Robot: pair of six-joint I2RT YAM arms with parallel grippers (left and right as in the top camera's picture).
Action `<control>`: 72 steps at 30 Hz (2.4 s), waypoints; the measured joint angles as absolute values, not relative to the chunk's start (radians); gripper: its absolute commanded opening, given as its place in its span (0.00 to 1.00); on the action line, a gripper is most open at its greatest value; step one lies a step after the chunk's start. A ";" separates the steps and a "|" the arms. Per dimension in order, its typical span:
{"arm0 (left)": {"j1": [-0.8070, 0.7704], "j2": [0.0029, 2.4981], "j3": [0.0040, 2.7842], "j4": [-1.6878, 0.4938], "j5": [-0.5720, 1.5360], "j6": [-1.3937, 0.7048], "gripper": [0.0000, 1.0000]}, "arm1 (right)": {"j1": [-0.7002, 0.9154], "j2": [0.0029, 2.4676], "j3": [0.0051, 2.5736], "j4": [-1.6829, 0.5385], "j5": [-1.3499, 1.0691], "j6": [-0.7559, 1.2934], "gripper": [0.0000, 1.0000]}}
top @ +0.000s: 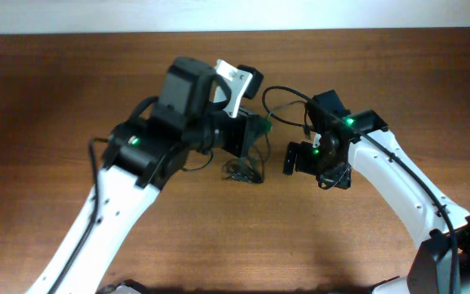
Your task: Untangle cables
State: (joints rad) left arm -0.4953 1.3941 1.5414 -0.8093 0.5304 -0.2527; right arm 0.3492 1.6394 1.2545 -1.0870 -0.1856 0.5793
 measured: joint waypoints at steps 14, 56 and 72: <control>-0.496 1.322 1.541 -0.692 0.365 -0.338 0.00 | 0.349 1.639 1.254 -1.087 -0.186 0.580 0.98; -0.438 1.317 1.813 -0.664 -0.133 -0.370 0.00 | 0.349 1.639 1.254 -1.066 -0.185 0.580 0.99; -0.219 1.387 1.827 -0.921 -0.630 -0.358 0.00 | 0.349 1.639 1.254 -1.061 -0.185 0.580 0.99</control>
State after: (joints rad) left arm -0.2188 1.3869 1.8275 -0.9207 -0.6304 -0.3584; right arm 0.3492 1.6394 1.2545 -1.0615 -0.1852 0.5797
